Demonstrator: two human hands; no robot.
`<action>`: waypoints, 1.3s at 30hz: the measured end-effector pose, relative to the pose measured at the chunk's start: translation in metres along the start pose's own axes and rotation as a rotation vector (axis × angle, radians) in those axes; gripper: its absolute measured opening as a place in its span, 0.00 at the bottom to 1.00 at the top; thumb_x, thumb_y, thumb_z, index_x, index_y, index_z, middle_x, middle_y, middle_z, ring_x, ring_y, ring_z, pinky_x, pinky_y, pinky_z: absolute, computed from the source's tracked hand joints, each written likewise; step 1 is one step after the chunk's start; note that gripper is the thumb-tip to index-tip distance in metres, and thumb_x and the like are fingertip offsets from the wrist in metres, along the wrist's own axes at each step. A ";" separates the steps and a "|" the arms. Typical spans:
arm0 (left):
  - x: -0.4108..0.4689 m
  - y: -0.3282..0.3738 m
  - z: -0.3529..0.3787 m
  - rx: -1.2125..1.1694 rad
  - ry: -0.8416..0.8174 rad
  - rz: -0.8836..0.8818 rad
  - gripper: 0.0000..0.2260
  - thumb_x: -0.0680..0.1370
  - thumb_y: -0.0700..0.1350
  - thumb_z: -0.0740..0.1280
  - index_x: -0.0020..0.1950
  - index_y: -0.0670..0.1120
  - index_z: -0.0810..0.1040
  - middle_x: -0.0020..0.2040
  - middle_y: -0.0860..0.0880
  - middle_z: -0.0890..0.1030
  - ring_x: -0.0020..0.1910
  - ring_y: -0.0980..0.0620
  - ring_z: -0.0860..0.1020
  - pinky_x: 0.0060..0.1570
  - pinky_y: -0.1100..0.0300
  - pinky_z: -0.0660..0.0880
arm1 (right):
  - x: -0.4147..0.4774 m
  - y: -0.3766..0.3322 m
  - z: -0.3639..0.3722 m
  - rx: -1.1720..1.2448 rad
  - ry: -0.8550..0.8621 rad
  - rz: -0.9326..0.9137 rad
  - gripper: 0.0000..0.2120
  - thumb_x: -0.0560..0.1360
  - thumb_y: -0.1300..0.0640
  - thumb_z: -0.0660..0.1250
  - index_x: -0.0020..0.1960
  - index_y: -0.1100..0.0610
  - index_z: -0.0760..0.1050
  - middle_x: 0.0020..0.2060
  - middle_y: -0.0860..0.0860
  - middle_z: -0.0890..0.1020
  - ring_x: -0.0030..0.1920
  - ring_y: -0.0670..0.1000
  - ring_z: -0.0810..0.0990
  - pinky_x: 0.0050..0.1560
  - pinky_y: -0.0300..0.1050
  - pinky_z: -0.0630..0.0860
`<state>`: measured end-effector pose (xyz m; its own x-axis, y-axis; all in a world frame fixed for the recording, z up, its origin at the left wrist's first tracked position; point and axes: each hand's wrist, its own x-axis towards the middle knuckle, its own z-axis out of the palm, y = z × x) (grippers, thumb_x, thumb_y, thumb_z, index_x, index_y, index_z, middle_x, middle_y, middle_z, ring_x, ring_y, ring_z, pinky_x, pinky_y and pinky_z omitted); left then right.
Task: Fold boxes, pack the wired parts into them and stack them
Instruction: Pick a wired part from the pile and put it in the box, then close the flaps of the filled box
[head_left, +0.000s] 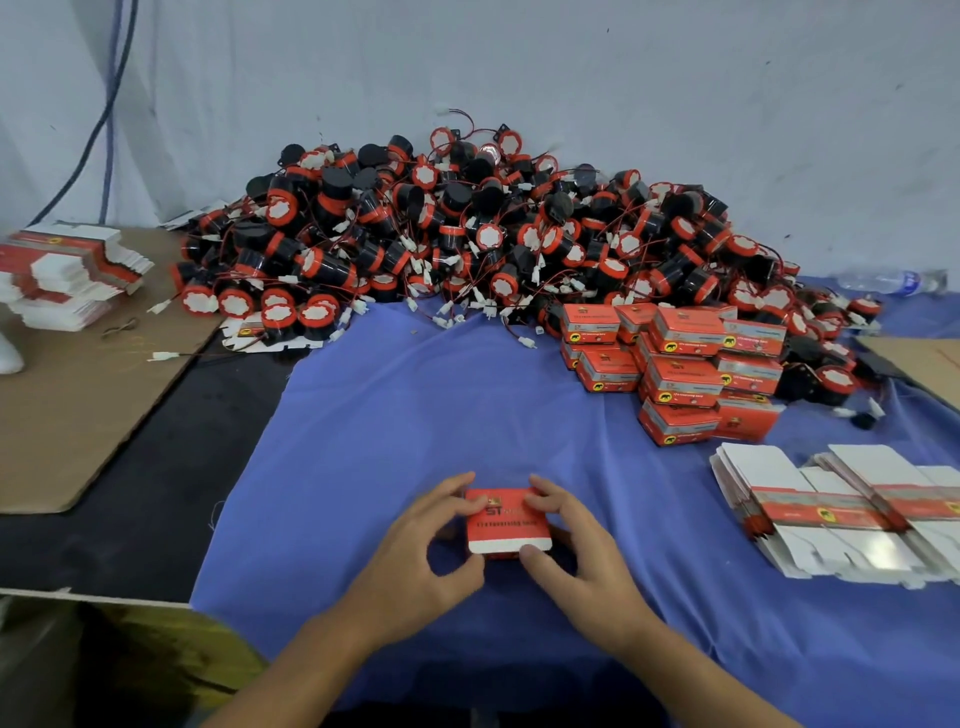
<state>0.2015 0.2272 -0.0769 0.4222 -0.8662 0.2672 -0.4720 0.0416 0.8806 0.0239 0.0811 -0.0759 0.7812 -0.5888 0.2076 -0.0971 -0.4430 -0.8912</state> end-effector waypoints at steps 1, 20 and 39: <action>-0.001 0.000 0.000 0.007 -0.011 0.001 0.21 0.73 0.51 0.70 0.66 0.57 0.77 0.73 0.64 0.69 0.68 0.59 0.75 0.62 0.62 0.76 | 0.000 0.000 0.000 -0.007 0.006 -0.003 0.22 0.75 0.47 0.69 0.68 0.43 0.71 0.73 0.37 0.69 0.70 0.44 0.73 0.65 0.50 0.76; -0.010 0.011 0.008 0.247 0.142 0.140 0.18 0.80 0.50 0.65 0.70 0.57 0.76 0.76 0.58 0.69 0.72 0.66 0.69 0.67 0.64 0.72 | -0.001 -0.006 0.004 -0.016 0.070 -0.052 0.18 0.77 0.47 0.67 0.66 0.36 0.77 0.73 0.37 0.71 0.72 0.39 0.69 0.69 0.47 0.74; -0.011 0.050 0.036 1.516 0.140 0.238 0.34 0.81 0.29 0.41 0.46 0.44 0.88 0.46 0.41 0.87 0.40 0.44 0.87 0.28 0.60 0.80 | -0.018 -0.037 0.009 -1.048 0.025 -0.303 0.28 0.61 0.61 0.61 0.58 0.51 0.85 0.59 0.50 0.84 0.43 0.42 0.86 0.26 0.32 0.74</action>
<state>0.1454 0.2206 -0.0503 0.2519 -0.8573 0.4490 -0.8180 -0.4365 -0.3746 0.0191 0.1143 -0.0508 0.8497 -0.3667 0.3788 -0.3892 -0.9210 -0.0184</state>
